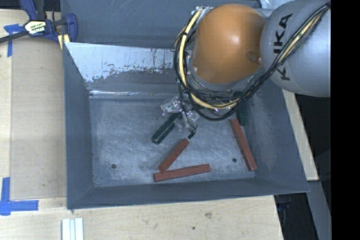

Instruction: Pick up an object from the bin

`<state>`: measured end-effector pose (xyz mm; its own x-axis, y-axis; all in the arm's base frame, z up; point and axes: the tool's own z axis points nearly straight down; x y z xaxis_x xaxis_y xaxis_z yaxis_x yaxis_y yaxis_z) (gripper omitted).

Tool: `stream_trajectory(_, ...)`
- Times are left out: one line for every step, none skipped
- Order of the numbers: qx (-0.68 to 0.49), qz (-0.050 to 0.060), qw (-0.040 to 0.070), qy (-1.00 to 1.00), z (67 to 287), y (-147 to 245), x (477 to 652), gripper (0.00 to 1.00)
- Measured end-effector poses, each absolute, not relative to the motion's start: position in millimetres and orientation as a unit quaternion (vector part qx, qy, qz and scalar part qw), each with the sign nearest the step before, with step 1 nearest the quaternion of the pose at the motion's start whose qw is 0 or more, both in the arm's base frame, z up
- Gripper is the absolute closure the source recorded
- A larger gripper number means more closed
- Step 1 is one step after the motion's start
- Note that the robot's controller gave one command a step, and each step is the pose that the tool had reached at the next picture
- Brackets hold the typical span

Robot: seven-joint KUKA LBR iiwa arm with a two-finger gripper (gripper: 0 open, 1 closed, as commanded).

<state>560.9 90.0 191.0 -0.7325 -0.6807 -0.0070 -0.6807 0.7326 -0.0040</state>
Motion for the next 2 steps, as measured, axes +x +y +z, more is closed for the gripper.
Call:
stream_trajectory(-0.367,0.0,0.004,0.93,222.8,106.6,570.9,1.0)
stream_trajectory(-0.308,0.0,0.003,0.951,253.3,83.6,549.9,1.0)
